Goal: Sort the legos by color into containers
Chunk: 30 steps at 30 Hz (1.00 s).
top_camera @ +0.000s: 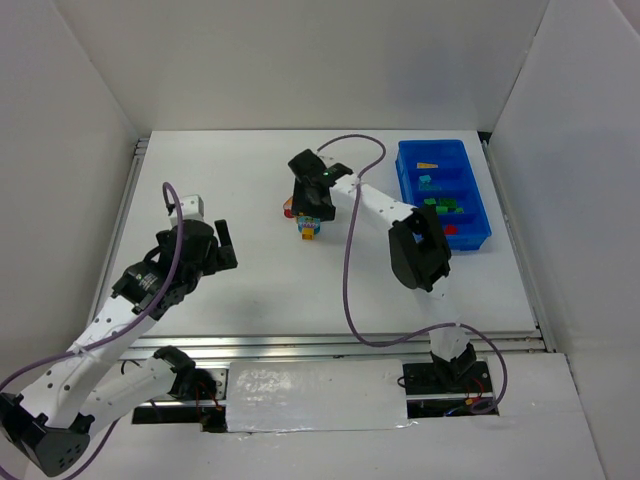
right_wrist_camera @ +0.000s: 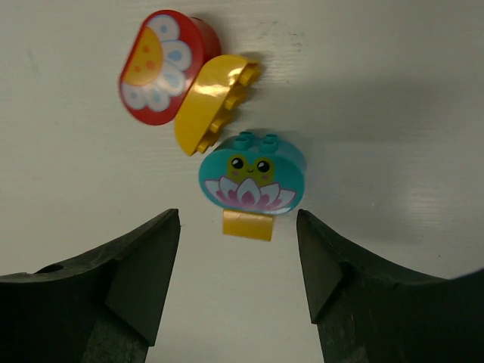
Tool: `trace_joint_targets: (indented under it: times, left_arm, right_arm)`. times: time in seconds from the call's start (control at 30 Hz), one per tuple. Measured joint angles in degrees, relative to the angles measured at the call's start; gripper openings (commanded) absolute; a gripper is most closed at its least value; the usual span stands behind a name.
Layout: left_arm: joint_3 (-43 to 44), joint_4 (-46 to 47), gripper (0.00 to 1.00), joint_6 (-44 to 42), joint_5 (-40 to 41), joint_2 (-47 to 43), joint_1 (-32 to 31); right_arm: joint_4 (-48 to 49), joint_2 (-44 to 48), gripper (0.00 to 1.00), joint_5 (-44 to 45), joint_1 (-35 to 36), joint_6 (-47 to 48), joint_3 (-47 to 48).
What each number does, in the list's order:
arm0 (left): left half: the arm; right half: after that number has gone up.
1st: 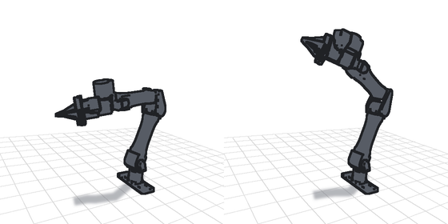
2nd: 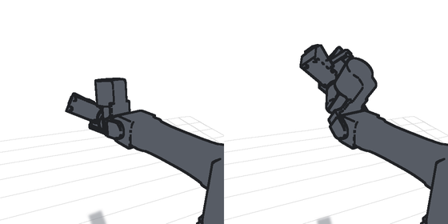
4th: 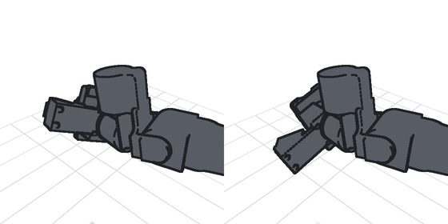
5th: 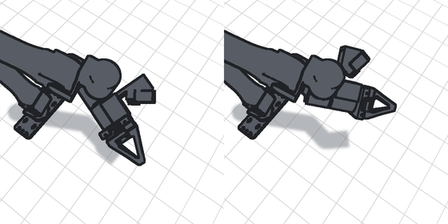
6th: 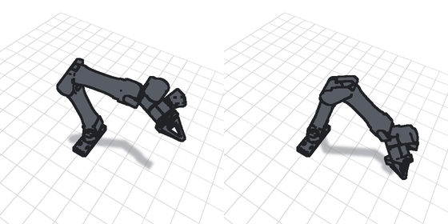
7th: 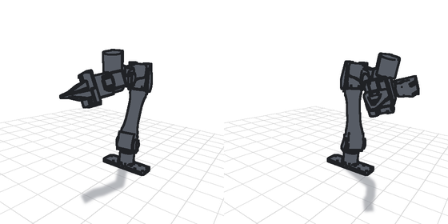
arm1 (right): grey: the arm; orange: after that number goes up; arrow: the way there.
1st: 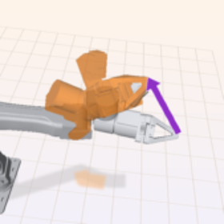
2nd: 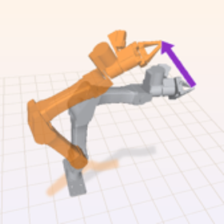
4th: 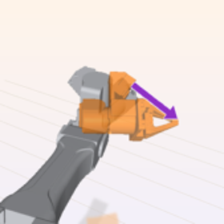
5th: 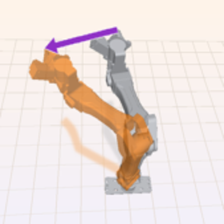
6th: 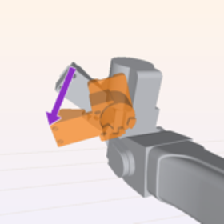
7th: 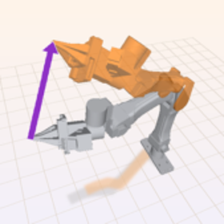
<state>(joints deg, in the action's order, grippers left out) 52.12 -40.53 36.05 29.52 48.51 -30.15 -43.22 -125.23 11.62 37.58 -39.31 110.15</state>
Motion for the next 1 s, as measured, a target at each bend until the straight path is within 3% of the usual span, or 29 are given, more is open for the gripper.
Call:
trace_joint_targets:
  times: [0.2, 1.0]
  left_arm:
    - [0.0, 0.5, 1.0, -0.2, -1.0, 0.0, 0.0]
    - [0.0, 1.2, 1.0, -1.4, -1.6, 0.8, 0.0]
  right_arm:
    - [-1.4, -4.0, 0.7, 1.4, -0.3, -0.5, 0.1]
    - [1.8, -2.5, 0.65, 0.8, 1.5, -1.4, -6.6]
